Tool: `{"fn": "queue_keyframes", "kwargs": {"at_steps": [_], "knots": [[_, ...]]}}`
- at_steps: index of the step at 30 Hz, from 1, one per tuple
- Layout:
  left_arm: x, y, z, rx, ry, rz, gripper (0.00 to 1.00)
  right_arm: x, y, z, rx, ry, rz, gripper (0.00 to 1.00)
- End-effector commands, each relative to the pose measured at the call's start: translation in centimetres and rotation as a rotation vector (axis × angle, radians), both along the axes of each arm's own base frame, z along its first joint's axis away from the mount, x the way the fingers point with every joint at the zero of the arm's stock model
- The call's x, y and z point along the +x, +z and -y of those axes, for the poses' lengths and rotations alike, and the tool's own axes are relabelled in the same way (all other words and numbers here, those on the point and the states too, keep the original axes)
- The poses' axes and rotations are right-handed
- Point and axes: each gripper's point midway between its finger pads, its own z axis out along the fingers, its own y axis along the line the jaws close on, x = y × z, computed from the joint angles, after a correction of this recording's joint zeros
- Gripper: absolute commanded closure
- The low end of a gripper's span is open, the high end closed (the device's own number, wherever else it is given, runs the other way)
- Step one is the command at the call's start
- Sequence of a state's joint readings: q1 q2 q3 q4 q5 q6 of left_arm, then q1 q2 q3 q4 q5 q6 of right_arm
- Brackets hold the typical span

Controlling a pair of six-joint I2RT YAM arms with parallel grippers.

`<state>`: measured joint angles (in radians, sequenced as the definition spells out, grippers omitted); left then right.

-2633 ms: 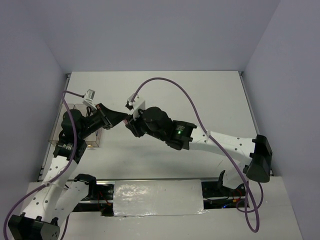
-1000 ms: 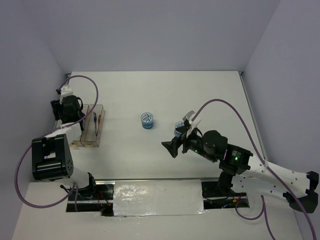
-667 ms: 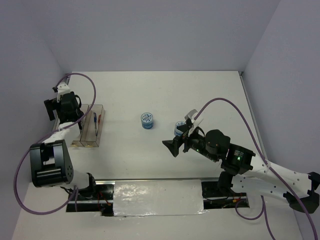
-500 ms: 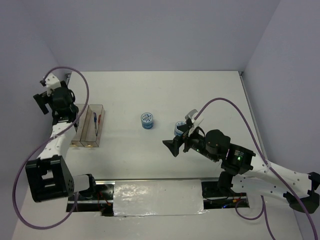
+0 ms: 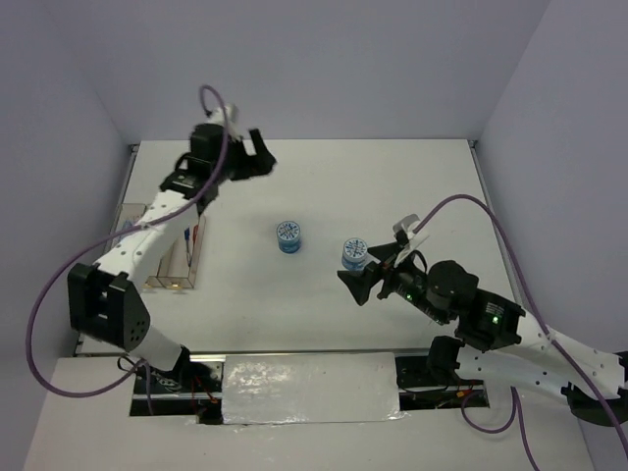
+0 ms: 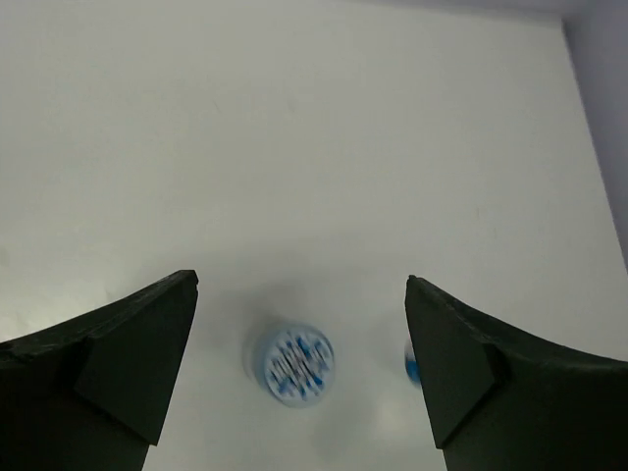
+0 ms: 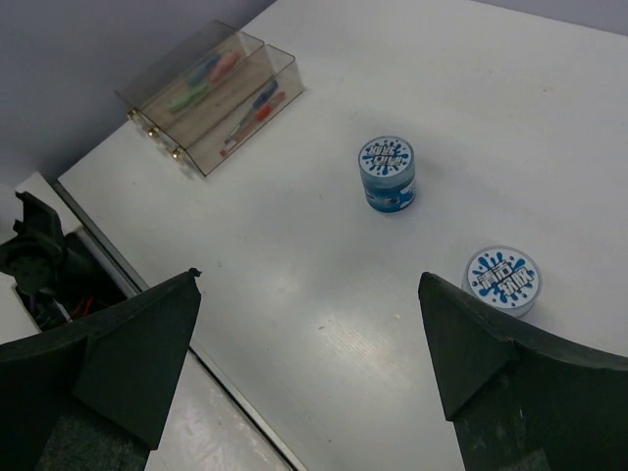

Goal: Sort the stationery into containers
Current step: Pick up the stationery from the center of the board.

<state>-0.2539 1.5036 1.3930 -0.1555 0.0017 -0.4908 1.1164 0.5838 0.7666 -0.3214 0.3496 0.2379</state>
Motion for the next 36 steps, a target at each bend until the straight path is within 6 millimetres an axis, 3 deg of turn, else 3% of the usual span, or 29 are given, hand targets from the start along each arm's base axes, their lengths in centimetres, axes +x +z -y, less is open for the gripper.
{"fn": "queue_keyframes", "kwargs": {"at_steps": [1, 2, 3, 6, 9, 11, 14, 19, 28, 34, 36], "knots": [[-4.2, -3.8, 5.9, -0.035, -0.154, -0.173, 0.01, -0.4, 1.5, 1.8, 0.072, -0.046, -0.016, 0.0], [-4.2, -4.9, 6.5, -0.004, -0.141, -0.185, 0.01, -0.5, 1.1, 1.9, 0.065, -0.045, -0.027, 0.0], [-5.4, -5.9, 8.8, 0.023, -0.193, -0.197, 0.01, -0.6, 1.0, 2.1, 0.06, -0.047, -0.033, 0.0], [-6.3, -10.3, 10.8, 0.146, -0.201, -0.258, 0.01, -0.8, 0.7, 2.7, 0.037, -0.052, -0.047, 0.0], [-6.7, -14.1, 11.3, 0.213, -0.196, -0.325, 0.01, -1.0, 0.7, 3.1, 0.032, -0.049, -0.049, 0.0], [-7.0, -15.3, 11.4, 0.244, -0.191, -0.339, 0.01, -1.2, 0.4, 3.1, 0.029, -0.038, -0.049, 0.0], [-7.9, -16.7, 11.2, 0.305, -0.178, -0.363, 0.01, -1.2, -0.1, 3.2, 0.018, -0.039, -0.051, 0.0], [-7.7, -18.2, 10.0, 0.377, -0.116, -0.356, 0.01, -1.3, -0.5, 2.3, -0.001, -0.01, -0.049, 0.0], [-7.6, -21.2, 10.0, 0.404, -0.119, -0.381, 0.01, -1.3, -0.9, 1.3, -0.037, 0.023, -0.052, 0.0], [-7.0, -21.6, 10.1, 0.419, -0.11, -0.371, 0.01, -1.4, -1.0, 1.0, -0.038, 0.037, -0.052, 0.0], [-6.8, -21.5, 10.2, 0.422, -0.114, -0.371, 0.07, -1.4, -1.1, 1.0, -0.041, 0.039, -0.052, 0.0]]}}
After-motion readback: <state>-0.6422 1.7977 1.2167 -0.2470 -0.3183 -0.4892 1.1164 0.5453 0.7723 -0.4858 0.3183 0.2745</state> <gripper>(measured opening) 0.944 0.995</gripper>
